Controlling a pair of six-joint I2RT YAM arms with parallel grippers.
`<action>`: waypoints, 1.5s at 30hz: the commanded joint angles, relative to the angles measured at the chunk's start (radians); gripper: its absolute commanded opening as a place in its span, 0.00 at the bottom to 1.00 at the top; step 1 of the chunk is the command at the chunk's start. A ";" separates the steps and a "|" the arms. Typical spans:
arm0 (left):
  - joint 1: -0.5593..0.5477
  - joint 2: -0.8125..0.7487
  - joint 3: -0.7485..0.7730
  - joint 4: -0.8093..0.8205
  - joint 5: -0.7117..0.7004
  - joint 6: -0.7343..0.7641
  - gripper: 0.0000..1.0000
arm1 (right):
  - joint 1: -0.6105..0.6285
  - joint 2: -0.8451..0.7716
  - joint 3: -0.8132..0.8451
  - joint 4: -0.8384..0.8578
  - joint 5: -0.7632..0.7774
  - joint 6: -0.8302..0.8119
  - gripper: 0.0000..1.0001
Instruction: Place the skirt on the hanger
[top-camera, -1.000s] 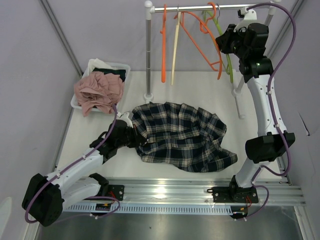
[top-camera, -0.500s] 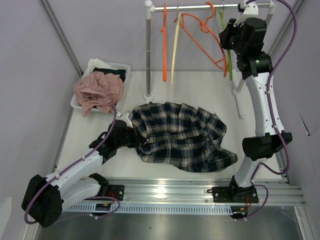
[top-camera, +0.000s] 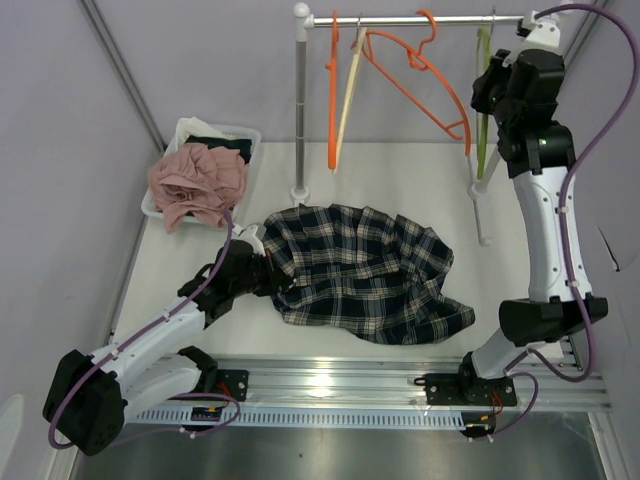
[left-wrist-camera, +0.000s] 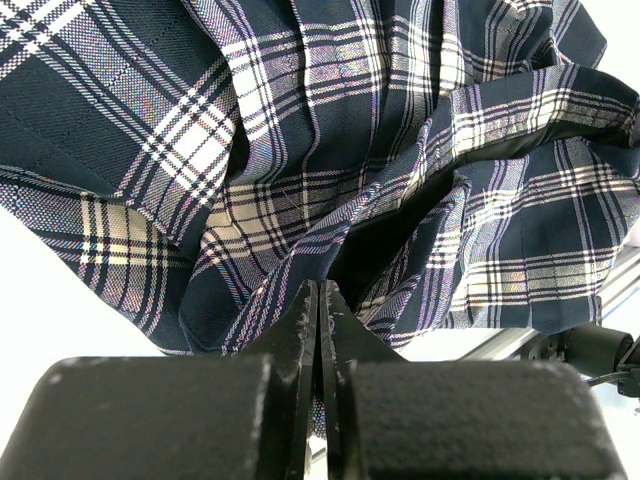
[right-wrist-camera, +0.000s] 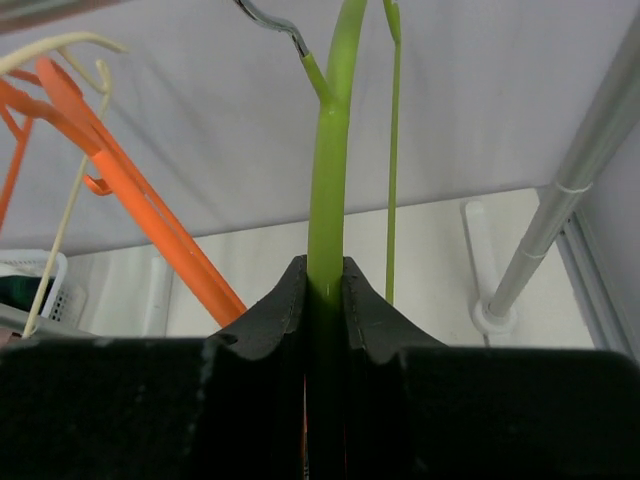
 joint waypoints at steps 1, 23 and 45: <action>-0.007 -0.012 0.028 0.000 -0.007 0.029 0.02 | -0.021 -0.127 -0.005 0.030 0.013 0.041 0.00; -0.007 0.052 0.068 0.014 -0.004 0.045 0.01 | -0.071 -0.507 -0.233 -0.267 -0.268 0.117 0.00; -0.007 0.043 0.088 -0.012 -0.045 0.083 0.00 | -0.025 -0.858 -0.636 -0.315 -0.985 0.237 0.00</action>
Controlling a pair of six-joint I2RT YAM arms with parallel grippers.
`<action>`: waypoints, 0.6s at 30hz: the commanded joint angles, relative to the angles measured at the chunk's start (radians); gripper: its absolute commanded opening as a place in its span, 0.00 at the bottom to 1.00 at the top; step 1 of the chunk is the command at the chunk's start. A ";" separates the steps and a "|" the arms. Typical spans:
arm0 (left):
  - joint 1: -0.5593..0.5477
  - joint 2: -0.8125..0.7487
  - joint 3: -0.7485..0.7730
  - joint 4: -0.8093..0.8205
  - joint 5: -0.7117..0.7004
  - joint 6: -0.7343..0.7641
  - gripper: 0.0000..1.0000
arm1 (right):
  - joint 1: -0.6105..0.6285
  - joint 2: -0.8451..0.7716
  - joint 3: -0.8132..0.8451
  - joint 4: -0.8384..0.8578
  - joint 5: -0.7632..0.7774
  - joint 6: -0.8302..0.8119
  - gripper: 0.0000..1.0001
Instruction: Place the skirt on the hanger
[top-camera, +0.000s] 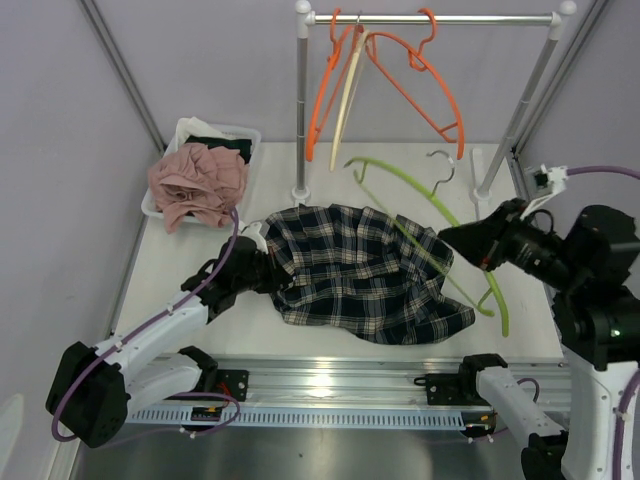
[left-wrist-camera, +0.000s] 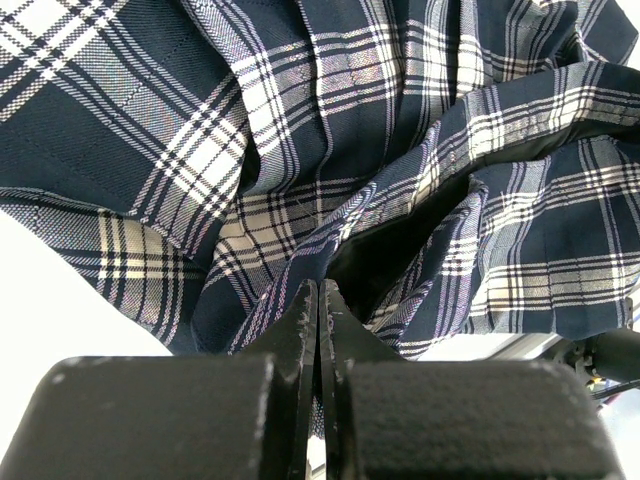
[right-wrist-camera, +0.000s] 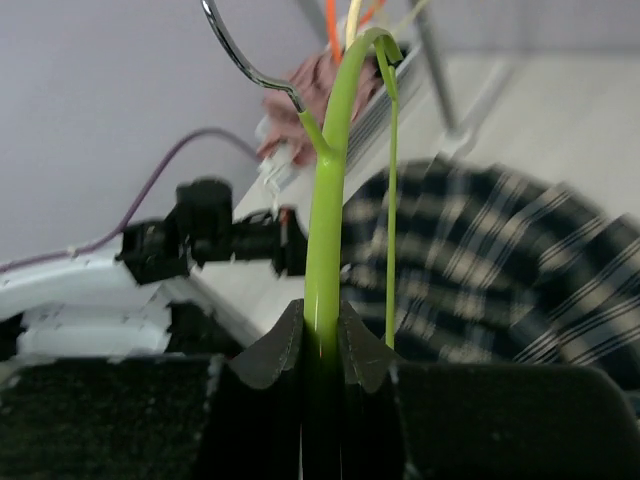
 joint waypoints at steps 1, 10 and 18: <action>-0.006 -0.002 0.059 -0.003 -0.026 0.036 0.00 | 0.014 -0.066 -0.128 0.026 -0.213 0.062 0.00; -0.006 0.011 0.114 -0.051 -0.052 0.077 0.00 | 0.100 -0.119 -0.351 -0.023 -0.268 -0.050 0.00; -0.015 0.024 0.184 -0.123 -0.086 0.122 0.00 | 0.273 -0.086 -0.426 -0.002 -0.166 -0.123 0.00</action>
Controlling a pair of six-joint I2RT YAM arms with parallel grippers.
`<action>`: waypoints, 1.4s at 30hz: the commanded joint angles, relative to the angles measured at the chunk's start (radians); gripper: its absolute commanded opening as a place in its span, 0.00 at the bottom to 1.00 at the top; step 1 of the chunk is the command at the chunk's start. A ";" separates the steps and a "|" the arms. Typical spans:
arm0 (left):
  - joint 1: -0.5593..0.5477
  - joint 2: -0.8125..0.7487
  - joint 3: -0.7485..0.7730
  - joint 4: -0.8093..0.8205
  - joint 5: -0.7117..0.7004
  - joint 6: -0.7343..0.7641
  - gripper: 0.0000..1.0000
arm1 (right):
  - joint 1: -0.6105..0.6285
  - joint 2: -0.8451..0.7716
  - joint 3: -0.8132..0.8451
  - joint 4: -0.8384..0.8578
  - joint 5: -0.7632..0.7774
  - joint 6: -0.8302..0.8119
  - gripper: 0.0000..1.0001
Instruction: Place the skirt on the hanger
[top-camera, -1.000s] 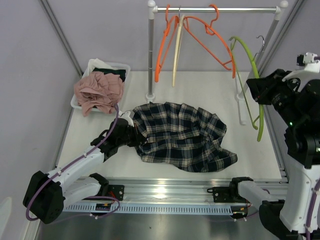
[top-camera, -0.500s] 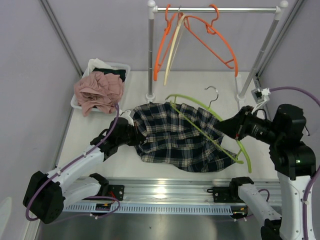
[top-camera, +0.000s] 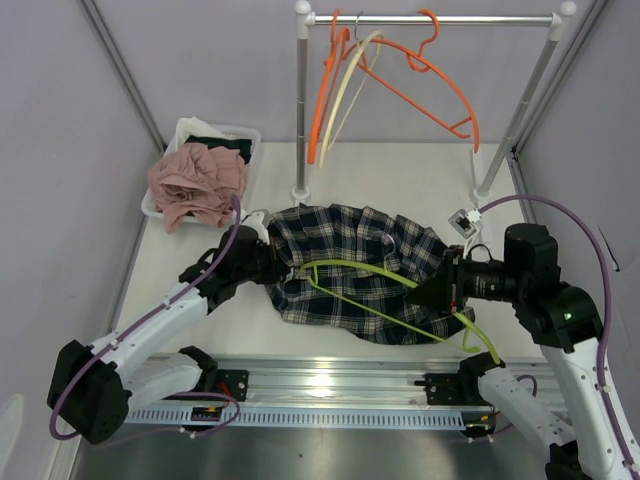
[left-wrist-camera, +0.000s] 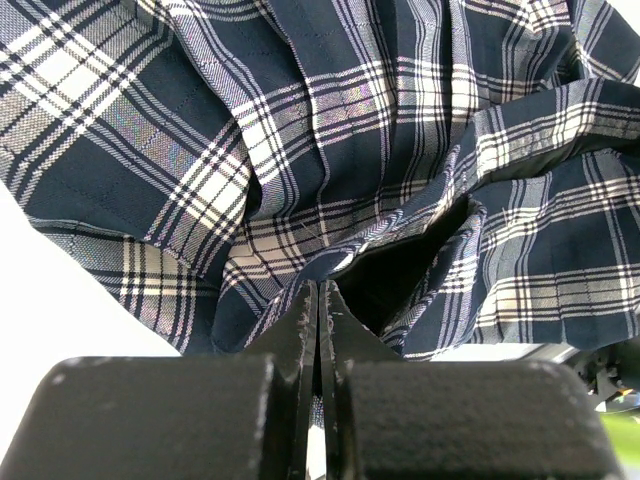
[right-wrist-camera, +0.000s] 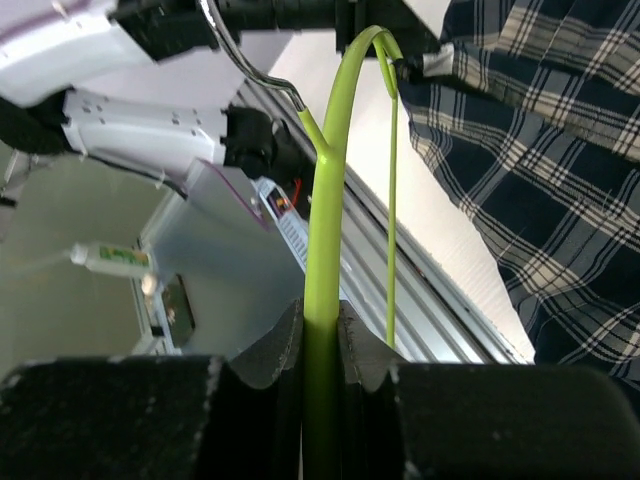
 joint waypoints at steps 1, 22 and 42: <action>-0.012 0.007 0.076 -0.031 -0.035 0.049 0.00 | 0.070 0.019 -0.002 0.040 0.077 -0.053 0.00; -0.159 0.047 0.175 -0.124 -0.178 0.083 0.00 | 0.183 0.206 0.119 0.075 0.160 -0.208 0.00; -0.162 0.067 0.413 -0.236 -0.111 0.307 0.00 | 0.373 0.309 0.198 0.096 0.362 -0.240 0.00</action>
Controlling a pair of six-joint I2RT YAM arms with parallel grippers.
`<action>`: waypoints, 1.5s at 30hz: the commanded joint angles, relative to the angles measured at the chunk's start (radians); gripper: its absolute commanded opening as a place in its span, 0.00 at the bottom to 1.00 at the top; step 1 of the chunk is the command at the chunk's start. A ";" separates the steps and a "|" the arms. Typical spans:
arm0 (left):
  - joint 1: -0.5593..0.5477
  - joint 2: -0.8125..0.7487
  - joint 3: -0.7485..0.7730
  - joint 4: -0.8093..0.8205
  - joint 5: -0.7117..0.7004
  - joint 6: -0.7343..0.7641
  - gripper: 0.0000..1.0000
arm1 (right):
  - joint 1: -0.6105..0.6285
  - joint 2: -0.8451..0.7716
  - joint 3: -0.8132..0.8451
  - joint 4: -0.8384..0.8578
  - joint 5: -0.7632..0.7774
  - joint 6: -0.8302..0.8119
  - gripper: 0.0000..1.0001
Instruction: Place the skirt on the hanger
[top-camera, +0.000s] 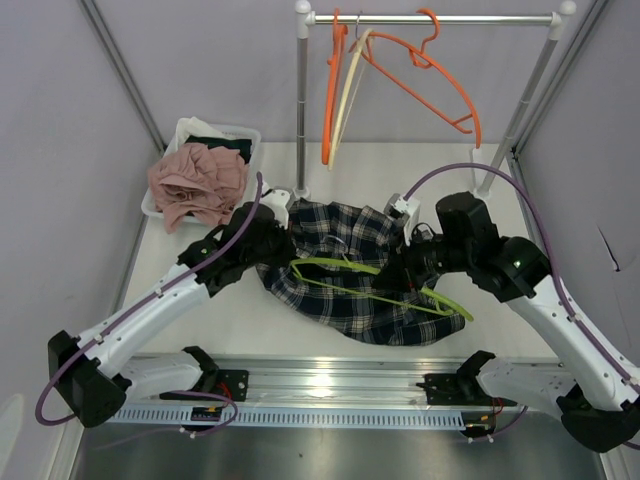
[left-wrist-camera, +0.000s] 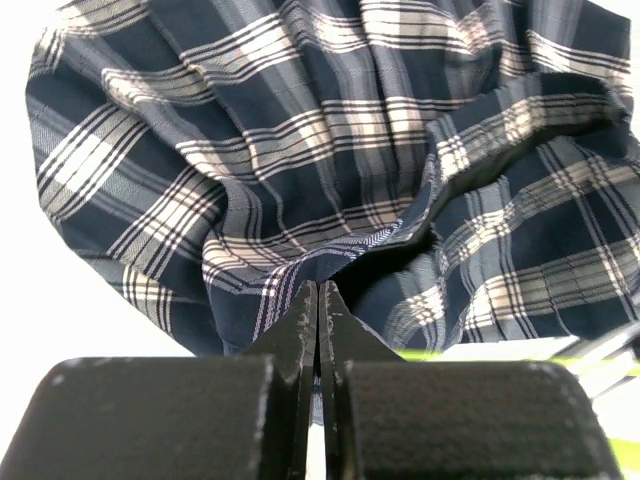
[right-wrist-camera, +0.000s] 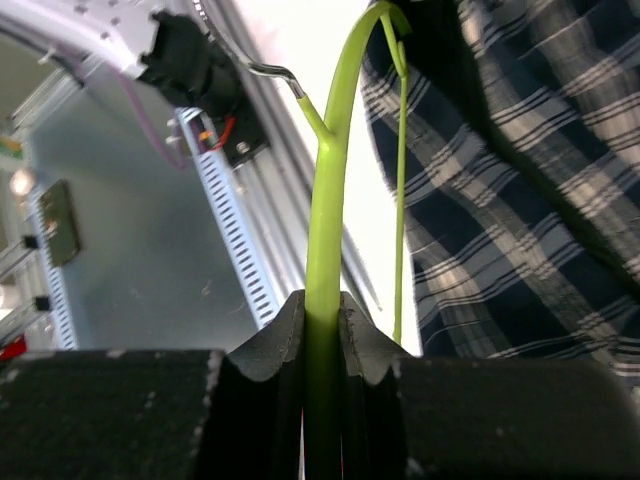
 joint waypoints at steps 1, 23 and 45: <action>-0.007 -0.004 0.066 0.019 0.080 0.079 0.00 | 0.008 0.041 0.085 0.033 0.129 -0.008 0.00; -0.027 -0.036 0.088 0.051 0.094 0.110 0.01 | 0.056 0.070 -0.100 0.237 -0.021 -0.013 0.00; -0.029 -0.007 -0.083 0.220 0.258 0.082 0.25 | -0.009 0.029 -0.376 0.604 0.046 0.080 0.00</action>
